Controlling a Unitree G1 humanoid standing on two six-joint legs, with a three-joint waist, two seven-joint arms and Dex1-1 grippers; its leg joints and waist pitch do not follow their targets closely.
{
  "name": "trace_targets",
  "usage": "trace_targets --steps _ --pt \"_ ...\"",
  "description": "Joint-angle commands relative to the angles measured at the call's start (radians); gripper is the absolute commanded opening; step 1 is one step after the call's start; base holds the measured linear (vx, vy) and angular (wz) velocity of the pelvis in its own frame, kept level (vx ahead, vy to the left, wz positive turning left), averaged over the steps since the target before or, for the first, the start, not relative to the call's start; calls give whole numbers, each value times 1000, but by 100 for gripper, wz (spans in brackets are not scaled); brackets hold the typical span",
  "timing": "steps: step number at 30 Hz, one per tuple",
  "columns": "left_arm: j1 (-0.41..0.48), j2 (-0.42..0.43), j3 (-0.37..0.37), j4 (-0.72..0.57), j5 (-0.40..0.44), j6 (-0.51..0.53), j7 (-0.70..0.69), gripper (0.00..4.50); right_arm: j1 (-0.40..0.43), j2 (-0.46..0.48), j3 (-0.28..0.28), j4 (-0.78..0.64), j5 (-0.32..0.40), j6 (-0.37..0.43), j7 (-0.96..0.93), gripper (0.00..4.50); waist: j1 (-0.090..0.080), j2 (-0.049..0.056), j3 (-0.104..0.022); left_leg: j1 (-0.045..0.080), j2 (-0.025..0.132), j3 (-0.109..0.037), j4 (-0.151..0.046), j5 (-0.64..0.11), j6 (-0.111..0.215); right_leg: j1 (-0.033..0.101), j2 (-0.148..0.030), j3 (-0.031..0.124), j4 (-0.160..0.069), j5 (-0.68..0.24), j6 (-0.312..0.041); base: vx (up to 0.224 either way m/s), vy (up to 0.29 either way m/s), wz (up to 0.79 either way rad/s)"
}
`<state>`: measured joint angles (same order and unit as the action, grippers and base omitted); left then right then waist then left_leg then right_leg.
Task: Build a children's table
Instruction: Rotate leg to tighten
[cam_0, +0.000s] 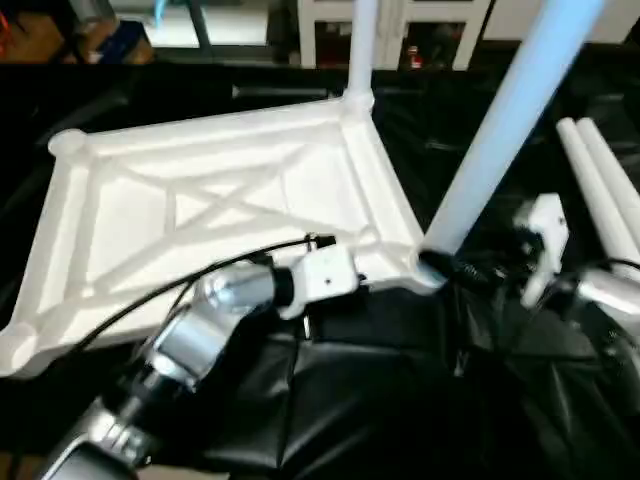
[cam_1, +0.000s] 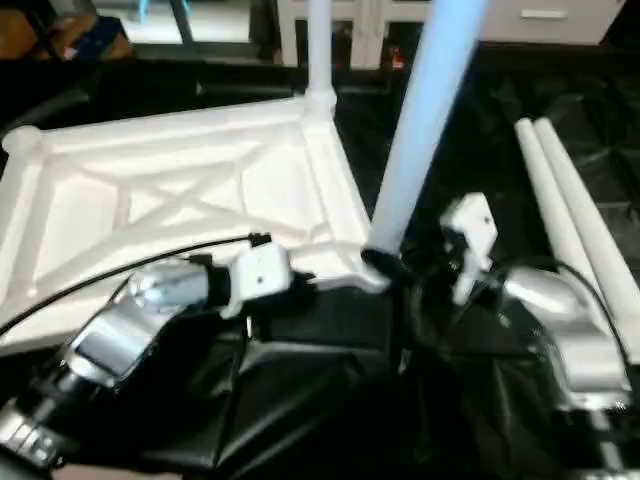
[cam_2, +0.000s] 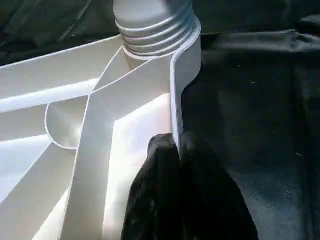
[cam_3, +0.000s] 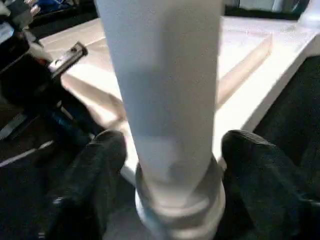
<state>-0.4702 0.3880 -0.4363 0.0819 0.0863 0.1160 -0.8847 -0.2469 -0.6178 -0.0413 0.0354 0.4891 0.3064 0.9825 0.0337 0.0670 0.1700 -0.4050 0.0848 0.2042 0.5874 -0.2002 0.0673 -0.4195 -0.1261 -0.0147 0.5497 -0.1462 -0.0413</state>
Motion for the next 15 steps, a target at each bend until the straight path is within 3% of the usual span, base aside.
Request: trace_targets --steps 1,3,6,8,10,15 --pt "44 27 -36 12 3 -2 -52 0 13 -33 3 -32 32 39 38 349 3 -13 -78 39 132 -60 -78 -55 179 42 -45 19 -18 -29 -259 0 0 0" --pt "46 31 -35 10 -4 -13 -61 0 4 -26 12 -25 37 37 37 349 2 -12 -71 43 136 -61 -92 -168 125 38 -43 22 -29 -142 -245 0 0 0" --pt "45 30 -36 8 -8 -15 -65 0 -9 -7 9 -18 51 46 40 314 2 -14 -70 48 136 -61 -99 -239 72 33 -45 26 -36 -195 -226 0 0 0" --pt "43 27 -36 7 -13 -18 -71 0 -19 7 10 -10 53 52 47 311 1 -13 -72 47 134 -61 -99 -228 62 32 -44 26 -35 -178 -224 0 0 0" --pt "43 26 -36 4 -16 -18 -75 0 -24 13 12 -5 45 48 53 277 1 -13 -74 46 133 -60 -97 -201 64 33 -43 26 -30 -140 -228 0 0 0" --pt "45 26 -39 0 -20 -23 -87 0 -44 29 22 19 47 38 65 230 2 -12 -80 42 130 -58 -87 -121 101 38 -44 23 -17 -38 -254 0 0 0"
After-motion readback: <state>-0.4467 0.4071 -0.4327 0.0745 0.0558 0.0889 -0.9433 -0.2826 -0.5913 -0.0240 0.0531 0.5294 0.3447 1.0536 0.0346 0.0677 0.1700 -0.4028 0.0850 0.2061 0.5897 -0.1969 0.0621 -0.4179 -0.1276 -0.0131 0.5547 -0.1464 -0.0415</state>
